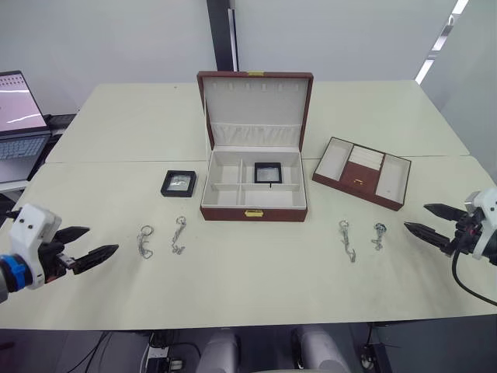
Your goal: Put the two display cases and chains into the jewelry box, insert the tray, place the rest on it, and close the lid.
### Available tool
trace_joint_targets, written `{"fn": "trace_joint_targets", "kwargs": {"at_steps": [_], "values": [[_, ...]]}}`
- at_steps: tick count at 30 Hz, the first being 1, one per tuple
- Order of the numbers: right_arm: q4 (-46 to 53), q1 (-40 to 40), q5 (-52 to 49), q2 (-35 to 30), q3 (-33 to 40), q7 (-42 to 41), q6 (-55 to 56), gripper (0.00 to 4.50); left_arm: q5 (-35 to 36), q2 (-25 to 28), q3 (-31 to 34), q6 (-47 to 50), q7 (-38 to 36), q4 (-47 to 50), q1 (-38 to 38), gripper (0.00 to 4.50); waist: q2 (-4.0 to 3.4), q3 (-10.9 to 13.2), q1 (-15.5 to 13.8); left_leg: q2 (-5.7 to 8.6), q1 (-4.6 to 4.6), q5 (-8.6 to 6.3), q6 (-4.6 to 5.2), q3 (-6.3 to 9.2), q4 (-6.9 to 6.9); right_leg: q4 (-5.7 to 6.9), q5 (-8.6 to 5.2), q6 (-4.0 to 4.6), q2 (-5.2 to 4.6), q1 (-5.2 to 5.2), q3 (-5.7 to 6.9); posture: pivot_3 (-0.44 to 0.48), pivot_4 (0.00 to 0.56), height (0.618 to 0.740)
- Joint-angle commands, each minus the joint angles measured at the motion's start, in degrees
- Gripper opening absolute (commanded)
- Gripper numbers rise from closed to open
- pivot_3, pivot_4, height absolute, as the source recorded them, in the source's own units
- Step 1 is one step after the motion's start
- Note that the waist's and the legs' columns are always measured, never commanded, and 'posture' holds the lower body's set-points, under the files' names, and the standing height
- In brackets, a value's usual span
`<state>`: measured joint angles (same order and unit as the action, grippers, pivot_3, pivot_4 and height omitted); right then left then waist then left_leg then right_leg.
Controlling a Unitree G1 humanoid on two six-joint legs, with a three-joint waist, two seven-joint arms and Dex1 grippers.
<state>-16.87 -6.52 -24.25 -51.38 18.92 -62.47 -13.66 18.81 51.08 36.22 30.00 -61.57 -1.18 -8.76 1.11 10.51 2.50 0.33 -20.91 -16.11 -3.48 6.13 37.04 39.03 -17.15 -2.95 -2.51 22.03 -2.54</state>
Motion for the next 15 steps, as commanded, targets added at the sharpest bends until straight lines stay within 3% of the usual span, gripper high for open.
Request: {"fn": "trace_joint_targets", "kwargs": {"at_steps": [1, 15], "values": [[-1.73, -1.72, 0.73, -0.04, 0.54, -0.18, 2.20, 4.50, 0.66, -0.65, 3.20, -3.53, 2.27, -2.60, -0.78, 4.48, 0.00, 0.00, -0.01, 0.00, 0.00, 0.00, 0.00, -0.01, 0.00, 0.00, 0.00, 0.00, 0.00, 0.00, 0.00, 0.000, 0.150, 0.740], [-2.71, -2.77, 1.34, 0.91, 0.49, -0.01, 3.08, 4.50, 1.82, -0.20, 1.74, -7.37, 4.69, -4.83, -1.84, 4.48, -0.01, 0.00, 0.00, -0.01, 0.00, 0.00, 0.00, -0.01, -0.01, 0.00, 0.00, 0.00, 0.00, 0.00, -0.01, 0.000, 0.150, 0.740]]}}
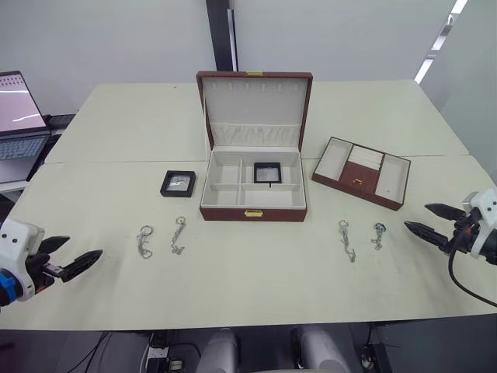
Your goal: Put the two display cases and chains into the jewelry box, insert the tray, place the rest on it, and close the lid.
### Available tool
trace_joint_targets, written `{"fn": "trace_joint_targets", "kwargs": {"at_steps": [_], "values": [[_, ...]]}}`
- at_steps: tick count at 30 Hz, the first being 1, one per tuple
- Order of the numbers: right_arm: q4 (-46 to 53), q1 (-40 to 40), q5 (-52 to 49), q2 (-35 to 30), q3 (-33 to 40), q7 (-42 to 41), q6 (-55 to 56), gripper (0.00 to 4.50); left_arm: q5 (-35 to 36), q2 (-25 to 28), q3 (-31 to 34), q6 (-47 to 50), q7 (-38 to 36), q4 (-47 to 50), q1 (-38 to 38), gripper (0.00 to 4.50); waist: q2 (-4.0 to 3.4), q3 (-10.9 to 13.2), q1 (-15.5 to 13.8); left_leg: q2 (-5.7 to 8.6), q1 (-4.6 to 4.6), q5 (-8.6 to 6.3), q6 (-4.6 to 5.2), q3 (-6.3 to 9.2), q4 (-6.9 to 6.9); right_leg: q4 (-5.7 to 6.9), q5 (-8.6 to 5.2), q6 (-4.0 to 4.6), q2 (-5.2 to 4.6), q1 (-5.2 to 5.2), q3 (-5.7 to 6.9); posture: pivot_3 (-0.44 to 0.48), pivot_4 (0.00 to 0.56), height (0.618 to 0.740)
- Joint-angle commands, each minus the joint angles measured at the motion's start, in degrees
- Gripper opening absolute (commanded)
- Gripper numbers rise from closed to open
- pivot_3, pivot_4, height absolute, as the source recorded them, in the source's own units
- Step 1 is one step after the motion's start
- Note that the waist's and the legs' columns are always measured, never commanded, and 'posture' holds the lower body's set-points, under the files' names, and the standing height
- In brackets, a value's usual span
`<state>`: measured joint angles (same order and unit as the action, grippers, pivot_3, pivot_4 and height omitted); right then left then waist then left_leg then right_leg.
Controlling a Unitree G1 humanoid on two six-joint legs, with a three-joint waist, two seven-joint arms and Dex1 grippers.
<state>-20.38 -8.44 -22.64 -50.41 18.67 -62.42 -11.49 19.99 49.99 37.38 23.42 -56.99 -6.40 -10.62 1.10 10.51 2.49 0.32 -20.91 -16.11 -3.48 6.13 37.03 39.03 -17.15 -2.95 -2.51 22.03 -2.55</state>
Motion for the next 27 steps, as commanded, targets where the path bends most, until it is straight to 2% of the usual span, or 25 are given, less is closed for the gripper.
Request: {"fn": "trace_joint_targets", "kwargs": {"at_steps": [1, 11, 19, 27], "values": [[0.80, -0.82, -0.35, -0.09, 0.86, -0.12, 0.87, 4.50, 0.70, 0.99, 0.45, -0.79, 0.19, 0.40, 0.08, 4.48, 0.00, 0.00, 0.00, 0.00, 0.00, 0.00, 0.00, 0.00, 0.00, 0.00, 0.00, 0.00, 0.00, 0.00, 0.00, 0.000, 0.150, 0.740], [0.85, -0.61, -0.67, -0.07, 1.17, -0.22, 0.68, 4.50, 0.88, 1.13, -0.64, -0.45, 0.83, 1.05, 0.86, 4.48, 0.00, 0.00, 0.00, 0.00, 0.00, 0.00, 0.00, 0.00, 0.00, 0.00, 0.00, 0.00, 0.00, 0.00, 0.00, 0.000, 0.150, 0.740], [6.74, 1.12, -2.98, 1.54, 1.31, -0.60, -1.54, 4.50, 2.15, -1.47, -1.19, 0.12, 2.23, 4.51, -0.37, 4.48, -0.02, -0.01, -0.10, 0.00, 0.00, 0.00, 0.00, 0.00, 0.00, 0.00, 0.00, 0.00, 0.00, 0.00, -0.01, 0.000, 0.150, 0.740], [28.35, 2.49, -11.36, 2.58, -1.50, -1.21, -11.62, 4.50, 4.86, -8.48, -1.13, 1.29, 8.99, 12.82, -0.46, 4.48, -0.03, -0.01, -0.14, -0.03, 0.00, 0.00, 0.00, 0.02, 0.00, 0.00, 0.00, 0.00, -0.01, 0.00, -0.01, 0.000, 0.150, 0.740]]}}
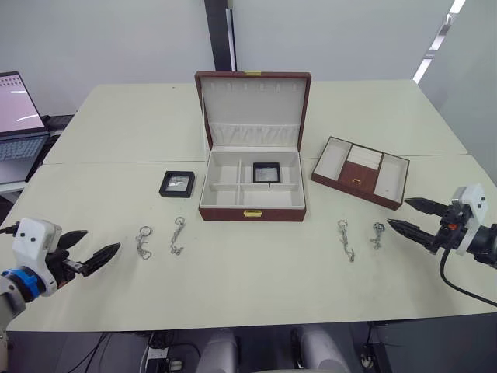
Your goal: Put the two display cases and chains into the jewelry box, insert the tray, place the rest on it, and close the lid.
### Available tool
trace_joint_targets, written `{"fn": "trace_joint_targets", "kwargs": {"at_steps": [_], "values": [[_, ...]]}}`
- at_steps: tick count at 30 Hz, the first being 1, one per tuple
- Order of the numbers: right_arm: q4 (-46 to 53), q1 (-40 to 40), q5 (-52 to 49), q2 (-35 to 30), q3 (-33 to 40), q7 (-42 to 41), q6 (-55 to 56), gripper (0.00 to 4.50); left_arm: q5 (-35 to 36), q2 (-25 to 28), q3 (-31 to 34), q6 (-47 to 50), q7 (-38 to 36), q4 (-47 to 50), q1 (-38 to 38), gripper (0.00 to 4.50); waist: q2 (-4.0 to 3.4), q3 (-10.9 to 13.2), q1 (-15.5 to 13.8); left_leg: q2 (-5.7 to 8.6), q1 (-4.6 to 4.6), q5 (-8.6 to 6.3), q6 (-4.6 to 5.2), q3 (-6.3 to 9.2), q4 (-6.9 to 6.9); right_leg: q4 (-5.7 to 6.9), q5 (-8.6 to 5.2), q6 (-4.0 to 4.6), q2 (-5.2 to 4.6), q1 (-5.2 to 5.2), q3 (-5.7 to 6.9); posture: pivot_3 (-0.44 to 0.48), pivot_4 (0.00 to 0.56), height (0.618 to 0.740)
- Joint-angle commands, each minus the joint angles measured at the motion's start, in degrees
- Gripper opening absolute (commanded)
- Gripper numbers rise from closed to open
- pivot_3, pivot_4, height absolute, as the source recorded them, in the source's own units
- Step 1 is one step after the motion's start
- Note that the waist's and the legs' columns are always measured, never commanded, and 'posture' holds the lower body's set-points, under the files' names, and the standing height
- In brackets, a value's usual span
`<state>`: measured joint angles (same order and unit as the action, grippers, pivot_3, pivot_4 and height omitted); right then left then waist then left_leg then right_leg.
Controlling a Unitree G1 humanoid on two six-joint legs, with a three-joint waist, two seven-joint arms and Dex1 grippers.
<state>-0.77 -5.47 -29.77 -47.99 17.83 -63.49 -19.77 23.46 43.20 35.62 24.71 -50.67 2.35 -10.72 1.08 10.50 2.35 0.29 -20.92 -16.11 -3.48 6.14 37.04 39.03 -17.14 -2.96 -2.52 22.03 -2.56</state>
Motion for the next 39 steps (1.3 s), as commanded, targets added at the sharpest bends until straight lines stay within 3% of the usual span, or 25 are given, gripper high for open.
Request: {"fn": "trace_joint_targets", "kwargs": {"at_steps": [1, 8, 18, 28, 35, 39], "values": [[11.25, -0.96, -5.44, 0.26, -1.17, 0.11, -4.73, 4.50, 1.30, -2.82, 0.25, -0.16, 3.80, 5.29, -0.73, 4.48, 0.01, -0.01, -0.01, 0.00, 0.00, 0.00, 0.00, 0.00, 0.00, 0.00, 0.00, 0.00, -0.01, 0.00, 0.00, 0.000, 0.150, 0.740], [22.27, -6.13, -9.80, 1.63, -7.20, 1.47, -10.00, 4.50, 1.00, -12.67, -2.28, -1.48, 13.13, 11.40, -2.08, 4.48, 0.03, -0.02, -0.55, 0.02, -0.01, 0.00, 0.00, 0.03, 0.01, -0.05, 0.00, 0.00, -0.04, -0.01, 0.03, 0.000, 0.150, 0.740], [22.67, -8.10, -7.87, 2.81, -12.54, 0.85, -9.20, 4.50, 0.07, -21.38, -7.13, -5.22, 20.62, 11.91, -2.57, 4.48, 0.13, -0.07, -0.68, 0.09, -0.03, 0.00, 0.00, 0.05, 0.01, -0.07, 0.00, -0.01, -0.07, -0.02, 0.06, 0.000, 0.150, 0.740], [23.67, -8.43, -7.67, 3.50, -13.58, 1.99, -9.97, 4.50, -3.91, -21.05, -10.81, -8.90, 23.39, 3.03, 1.27, 4.48, 0.12, -0.08, -0.68, 0.09, -0.02, 0.00, 0.00, 0.06, 0.01, -0.07, 0.00, 0.00, -0.03, -0.03, 0.07, 0.000, 0.150, 0.740], [24.18, -7.71, -8.18, 3.09, -13.16, 2.33, -10.20, 4.50, -4.11, -20.14, -12.17, -9.04, 21.76, -0.03, -0.46, 4.48, -0.14, -0.26, -0.64, 0.10, 0.01, 0.00, 0.00, 0.03, 0.00, -0.06, 0.00, -0.01, -0.04, -0.04, 0.05, 0.000, 0.150, 0.740], [23.96, -7.52, -8.13, 3.16, -13.16, 2.24, -10.14, 4.50, -3.48, -19.71, -12.24, -8.74, 20.92, -1.23, -0.82, 3.61, -0.29, -0.37, -0.57, 0.09, 0.03, 0.00, 0.00, 0.02, -0.01, -0.07, 0.00, -0.01, -0.03, -0.05, 0.05, 0.000, 0.150, 0.740]]}}
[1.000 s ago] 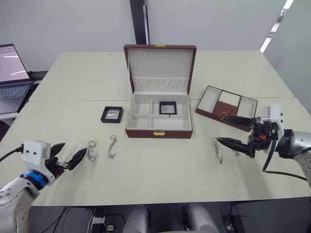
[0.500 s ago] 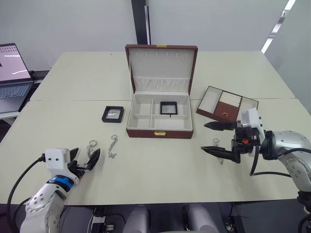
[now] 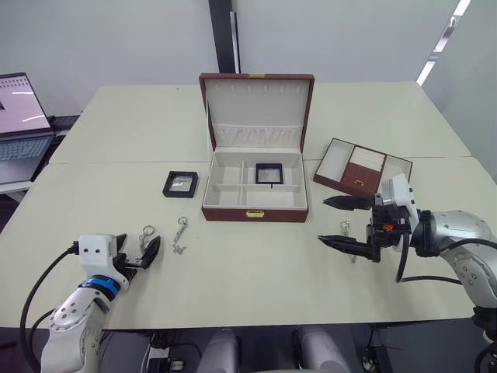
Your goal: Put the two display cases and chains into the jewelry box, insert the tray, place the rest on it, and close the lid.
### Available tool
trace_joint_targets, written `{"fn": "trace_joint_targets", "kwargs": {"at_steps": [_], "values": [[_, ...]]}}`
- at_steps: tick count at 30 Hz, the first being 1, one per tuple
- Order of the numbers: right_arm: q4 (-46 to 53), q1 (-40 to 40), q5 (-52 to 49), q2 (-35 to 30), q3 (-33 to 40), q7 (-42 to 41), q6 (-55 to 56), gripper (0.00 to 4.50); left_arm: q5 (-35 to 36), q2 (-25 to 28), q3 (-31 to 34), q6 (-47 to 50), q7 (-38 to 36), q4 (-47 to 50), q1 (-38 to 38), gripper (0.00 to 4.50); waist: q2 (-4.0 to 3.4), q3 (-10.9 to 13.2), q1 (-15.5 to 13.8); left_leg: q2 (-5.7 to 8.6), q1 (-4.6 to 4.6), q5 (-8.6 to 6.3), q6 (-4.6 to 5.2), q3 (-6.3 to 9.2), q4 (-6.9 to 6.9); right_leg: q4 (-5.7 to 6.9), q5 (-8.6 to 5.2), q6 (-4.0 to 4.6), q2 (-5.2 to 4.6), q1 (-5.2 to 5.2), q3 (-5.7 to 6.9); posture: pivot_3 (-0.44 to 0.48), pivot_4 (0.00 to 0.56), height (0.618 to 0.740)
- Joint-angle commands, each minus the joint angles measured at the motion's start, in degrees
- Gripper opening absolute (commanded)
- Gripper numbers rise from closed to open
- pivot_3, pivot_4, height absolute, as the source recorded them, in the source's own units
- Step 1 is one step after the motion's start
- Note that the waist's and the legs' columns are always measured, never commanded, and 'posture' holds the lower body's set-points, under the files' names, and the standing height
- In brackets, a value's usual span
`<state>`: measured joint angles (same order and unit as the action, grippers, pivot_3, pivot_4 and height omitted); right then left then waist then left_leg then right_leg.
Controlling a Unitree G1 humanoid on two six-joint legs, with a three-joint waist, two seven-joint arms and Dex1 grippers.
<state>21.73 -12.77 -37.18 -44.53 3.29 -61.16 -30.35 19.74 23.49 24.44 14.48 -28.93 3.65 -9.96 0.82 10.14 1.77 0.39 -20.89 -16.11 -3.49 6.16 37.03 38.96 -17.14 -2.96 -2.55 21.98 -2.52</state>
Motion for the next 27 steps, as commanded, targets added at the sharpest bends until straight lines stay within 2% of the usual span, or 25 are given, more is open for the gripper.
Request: {"fn": "trace_joint_targets", "kwargs": {"at_steps": [1, 12, 19, 27], "values": [[1.29, -0.28, -0.69, -0.23, 1.33, -0.13, 0.50, 4.50, 0.20, 0.09, -1.14, 1.29, -0.86, -2.83, -1.51, 3.34, -0.04, -0.03, 0.01, 0.00, 0.00, 0.00, 0.00, -0.01, 0.00, -0.01, 0.00, 0.00, 0.00, 0.00, -0.01, 0.000, 0.150, 0.740], [0.53, -0.32, -0.82, 0.12, 1.36, -0.46, 0.81, 4.50, -0.56, 1.44, -1.54, -0.28, -0.97, -5.10, -0.93, 0.11, -0.36, -0.28, -0.01, 0.03, 0.02, 0.00, 0.00, 0.00, -0.01, -0.03, 0.00, 0.00, -0.02, -0.04, -0.01, 0.000, 0.150, 0.740], [1.13, 0.40, -1.40, -0.13, 1.67, -0.87, 0.63, 4.50, 0.85, 0.75, -0.51, -1.30, -0.17, -4.35, 0.06, 0.03, -0.47, -0.35, -0.04, 0.03, 0.03, 0.00, 0.00, 0.02, -0.01, -0.03, 0.00, 0.00, -0.02, -0.06, 0.01, 0.000, 0.150, 0.740], [1.32, -0.40, -2.00, -0.27, 2.09, -0.98, 0.26, 4.50, 4.99, 0.27, 0.78, 1.74, 1.96, 1.91, 0.96, 0.03, -0.40, -0.32, -0.06, 0.03, 0.01, 0.00, 0.00, 0.04, -0.01, -0.05, 0.00, -0.01, -0.02, -0.06, 0.02, 0.000, 0.150, 0.740]]}}
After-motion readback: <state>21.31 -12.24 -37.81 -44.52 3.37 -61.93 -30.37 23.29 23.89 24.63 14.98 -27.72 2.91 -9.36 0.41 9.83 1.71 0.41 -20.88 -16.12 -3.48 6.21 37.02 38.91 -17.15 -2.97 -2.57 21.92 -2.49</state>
